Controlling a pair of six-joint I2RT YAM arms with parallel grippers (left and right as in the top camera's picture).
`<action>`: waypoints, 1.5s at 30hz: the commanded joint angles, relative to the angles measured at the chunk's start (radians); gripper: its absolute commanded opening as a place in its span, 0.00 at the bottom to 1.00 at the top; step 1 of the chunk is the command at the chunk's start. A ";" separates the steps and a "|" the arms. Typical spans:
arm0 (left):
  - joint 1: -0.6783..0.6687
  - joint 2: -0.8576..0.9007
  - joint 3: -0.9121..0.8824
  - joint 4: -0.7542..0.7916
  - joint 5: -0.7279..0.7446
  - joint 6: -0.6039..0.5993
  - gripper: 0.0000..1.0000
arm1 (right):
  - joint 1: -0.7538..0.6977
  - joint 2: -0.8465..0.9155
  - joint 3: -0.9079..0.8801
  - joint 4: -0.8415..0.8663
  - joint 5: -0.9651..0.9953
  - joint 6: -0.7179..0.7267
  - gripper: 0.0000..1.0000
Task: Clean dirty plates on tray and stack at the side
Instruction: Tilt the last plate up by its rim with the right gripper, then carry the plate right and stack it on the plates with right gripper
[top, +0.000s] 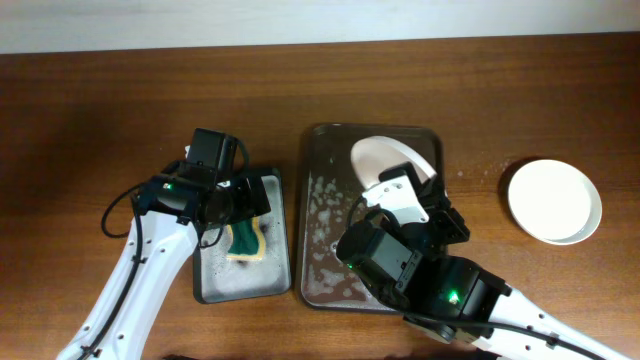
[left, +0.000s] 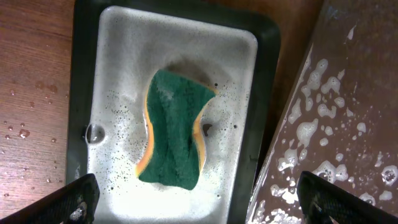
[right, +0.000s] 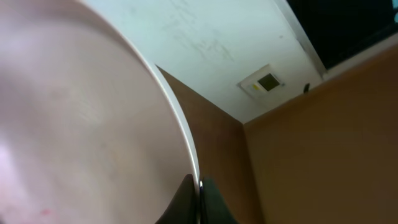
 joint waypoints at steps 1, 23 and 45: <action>0.004 -0.007 0.003 0.002 0.008 0.002 1.00 | 0.002 -0.013 0.023 0.006 0.042 -0.061 0.04; 0.004 -0.007 0.003 0.002 0.007 0.002 1.00 | -1.701 0.279 0.032 0.084 -1.476 0.278 0.04; 0.004 -0.007 0.003 0.002 0.007 0.002 1.00 | -1.308 0.150 0.192 -0.196 -1.506 0.116 0.52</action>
